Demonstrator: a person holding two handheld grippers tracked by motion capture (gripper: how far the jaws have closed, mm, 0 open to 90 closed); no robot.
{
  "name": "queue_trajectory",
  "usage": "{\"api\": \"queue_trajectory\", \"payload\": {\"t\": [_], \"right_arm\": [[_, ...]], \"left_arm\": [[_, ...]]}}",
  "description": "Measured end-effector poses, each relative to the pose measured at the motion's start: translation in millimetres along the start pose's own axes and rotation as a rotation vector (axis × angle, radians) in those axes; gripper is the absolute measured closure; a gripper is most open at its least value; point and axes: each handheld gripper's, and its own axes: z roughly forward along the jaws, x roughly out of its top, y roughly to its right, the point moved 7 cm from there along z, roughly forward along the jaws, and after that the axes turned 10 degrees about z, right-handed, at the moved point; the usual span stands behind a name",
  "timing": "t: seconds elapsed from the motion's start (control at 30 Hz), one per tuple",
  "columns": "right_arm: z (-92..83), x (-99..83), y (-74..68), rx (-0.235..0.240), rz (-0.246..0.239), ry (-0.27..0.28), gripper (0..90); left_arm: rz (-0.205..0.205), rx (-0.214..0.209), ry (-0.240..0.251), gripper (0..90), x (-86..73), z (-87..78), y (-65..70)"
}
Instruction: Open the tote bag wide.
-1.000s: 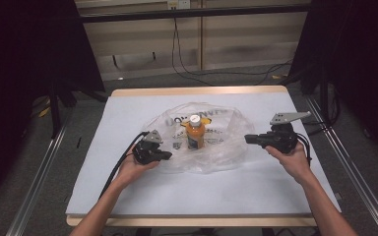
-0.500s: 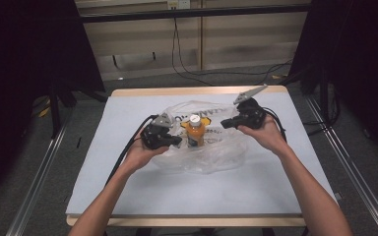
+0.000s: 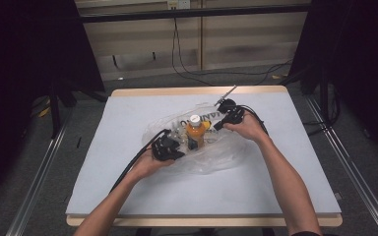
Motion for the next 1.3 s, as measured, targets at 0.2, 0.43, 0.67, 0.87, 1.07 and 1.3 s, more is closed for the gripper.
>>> {"api": "queue_trajectory", "payload": {"t": [0.2, 0.43, 0.67, 0.87, 1.07, 1.3], "right_arm": [[13.7, 5.2, 12.1, -0.031, 0.014, -0.037, 90.0], [18.0, 18.8, 28.7, -0.088, 0.069, -0.013, 90.0], [20.5, 27.3, 39.8, -0.16, 0.119, 0.013, 90.0], [19.9, 29.4, 49.1, -0.252, 0.133, 0.04, 90.0], [16.7, 29.1, 37.5, -0.159, 0.117, 0.082, 90.0], [-6.8, 35.1, -4.0, -0.031, 0.039, 0.165, 90.0]], "left_arm": [[0.091, -0.06, -0.014, 90.0, -9.2, -12.2, 42.4], [0.149, -0.108, 0.017, 90.0, -18.2, -22.6, 78.6], [0.187, -0.138, 0.015, 90.0, -22.2, -28.7, 101.5], [0.152, -0.169, 0.049, 90.0, -26.0, -30.1, 106.5], [0.128, -0.206, 0.087, 90.0, -23.2, -34.1, 102.1], [0.071, -0.11, 0.243, 90.0, 3.0, -57.6, 75.9]]}}
